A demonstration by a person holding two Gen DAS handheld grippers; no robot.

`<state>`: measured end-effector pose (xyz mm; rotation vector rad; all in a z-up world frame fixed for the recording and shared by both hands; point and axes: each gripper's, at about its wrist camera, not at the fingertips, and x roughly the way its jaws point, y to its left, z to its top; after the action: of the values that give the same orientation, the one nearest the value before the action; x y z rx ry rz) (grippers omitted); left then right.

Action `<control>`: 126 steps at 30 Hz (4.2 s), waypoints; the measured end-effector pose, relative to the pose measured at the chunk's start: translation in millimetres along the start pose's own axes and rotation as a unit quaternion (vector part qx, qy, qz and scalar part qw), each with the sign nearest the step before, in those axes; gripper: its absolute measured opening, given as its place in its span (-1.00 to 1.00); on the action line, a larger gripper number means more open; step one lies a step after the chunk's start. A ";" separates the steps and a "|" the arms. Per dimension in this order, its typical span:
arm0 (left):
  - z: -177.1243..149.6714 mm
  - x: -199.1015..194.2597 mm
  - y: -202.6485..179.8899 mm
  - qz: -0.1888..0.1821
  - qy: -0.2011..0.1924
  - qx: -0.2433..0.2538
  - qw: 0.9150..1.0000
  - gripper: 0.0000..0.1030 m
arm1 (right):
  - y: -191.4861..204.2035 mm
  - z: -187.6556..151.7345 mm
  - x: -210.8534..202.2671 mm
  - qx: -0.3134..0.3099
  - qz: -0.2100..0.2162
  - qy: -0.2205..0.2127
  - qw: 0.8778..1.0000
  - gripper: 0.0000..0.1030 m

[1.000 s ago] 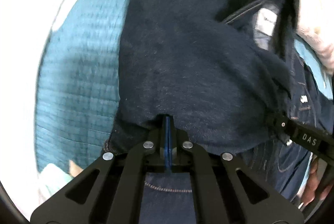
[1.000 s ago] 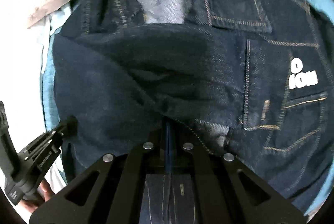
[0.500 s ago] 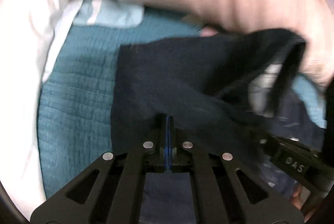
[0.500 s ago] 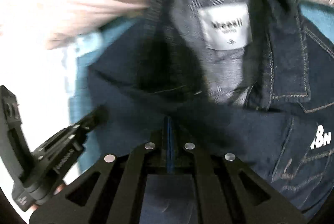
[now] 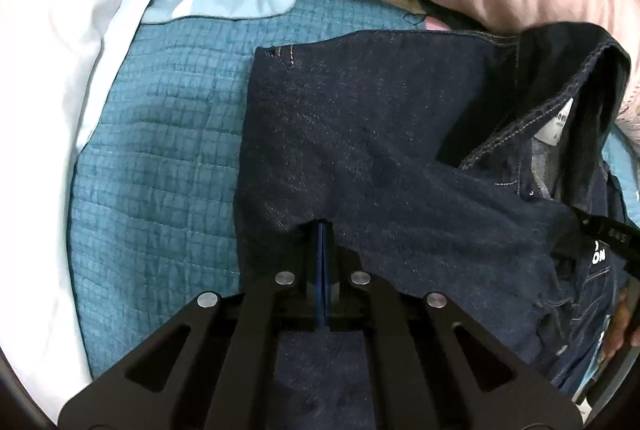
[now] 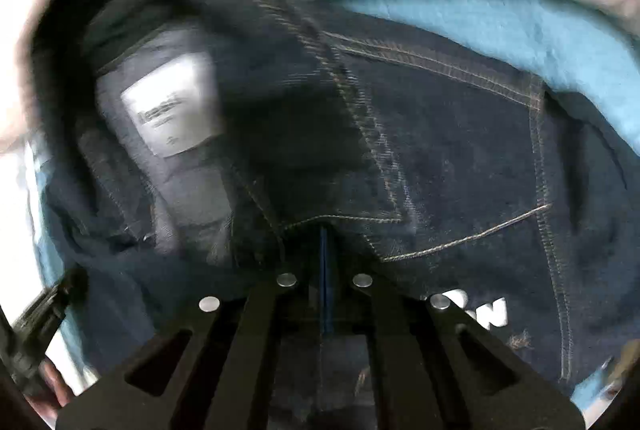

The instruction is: Fold large clothes

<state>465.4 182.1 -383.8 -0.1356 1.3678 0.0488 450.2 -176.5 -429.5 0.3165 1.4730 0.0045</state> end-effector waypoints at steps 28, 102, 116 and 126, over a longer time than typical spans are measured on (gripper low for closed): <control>-79.7 -184.0 -63.7 0.021 -0.088 0.028 0.996 -0.53 | -14.4 -106.9 -185.8 -0.055 0.079 -0.073 0.993 -0.91; -84.0 -10.5 -362.6 -0.054 0.069 0.065 0.994 -1.00 | -396.0 -76.7 -245.1 0.220 0.037 -0.167 0.960 -0.65; -94.3 4.0 -373.5 -0.022 0.058 0.095 0.994 -1.00 | -393.6 -85.5 -241.1 0.245 0.119 -0.181 0.945 -0.89; -93.0 -60.0 -366.4 -0.040 0.018 0.126 0.991 -0.99 | -329.2 -88.1 -278.2 0.182 0.140 -0.194 0.954 -0.90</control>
<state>404.6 -190.1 -318.3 0.0205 1.3916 -0.1950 272.5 -528.1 -233.7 0.7802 1.0229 -0.0975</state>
